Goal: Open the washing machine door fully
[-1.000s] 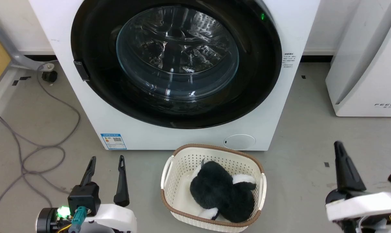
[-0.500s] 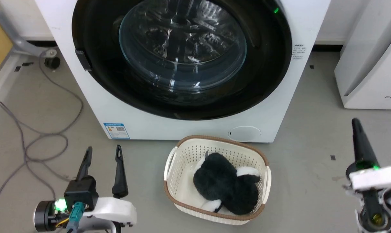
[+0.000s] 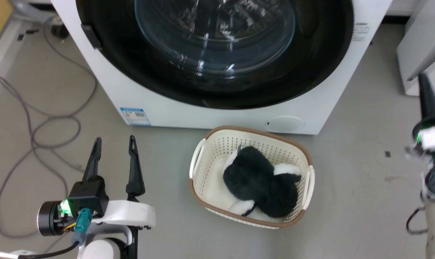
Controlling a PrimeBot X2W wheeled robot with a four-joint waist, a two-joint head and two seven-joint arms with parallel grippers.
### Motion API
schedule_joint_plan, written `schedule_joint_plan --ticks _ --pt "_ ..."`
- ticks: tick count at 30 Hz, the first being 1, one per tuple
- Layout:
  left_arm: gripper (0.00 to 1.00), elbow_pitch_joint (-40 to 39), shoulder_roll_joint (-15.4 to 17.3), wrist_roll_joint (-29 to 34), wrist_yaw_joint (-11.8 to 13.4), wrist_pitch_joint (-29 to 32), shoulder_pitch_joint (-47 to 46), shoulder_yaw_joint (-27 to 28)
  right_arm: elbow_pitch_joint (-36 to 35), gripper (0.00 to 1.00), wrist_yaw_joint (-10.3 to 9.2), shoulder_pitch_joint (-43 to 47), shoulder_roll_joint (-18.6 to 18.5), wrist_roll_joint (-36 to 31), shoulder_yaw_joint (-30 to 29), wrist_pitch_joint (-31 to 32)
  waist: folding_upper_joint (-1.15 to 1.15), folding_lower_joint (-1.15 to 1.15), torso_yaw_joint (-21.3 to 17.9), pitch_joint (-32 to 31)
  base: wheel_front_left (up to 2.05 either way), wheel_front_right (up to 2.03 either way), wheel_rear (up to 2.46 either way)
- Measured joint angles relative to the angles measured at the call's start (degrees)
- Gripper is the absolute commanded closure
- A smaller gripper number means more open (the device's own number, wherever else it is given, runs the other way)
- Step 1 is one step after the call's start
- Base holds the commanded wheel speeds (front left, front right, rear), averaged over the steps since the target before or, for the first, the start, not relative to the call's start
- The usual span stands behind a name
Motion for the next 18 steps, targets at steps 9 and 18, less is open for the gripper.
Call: schedule_joint_plan --ticks 9,18 --pt "0.0 -0.86 -0.01 -0.89 1.21 -1.12 -2.35 -0.43 5.91 1.0 0.0 -11.76 -4.31 3.32 1.77 2.53 0.0 0.0 1.92 4.34 0.0 0.0 0.0" --pt "0.0 -1.4 -0.01 -1.55 2.72 -2.03 -4.13 -1.37 14.05 1.0 0.0 -22.7 -8.53 4.9 4.98 4.28 0.0 0.0 3.72 8.21 0.0 0.0 0.0"
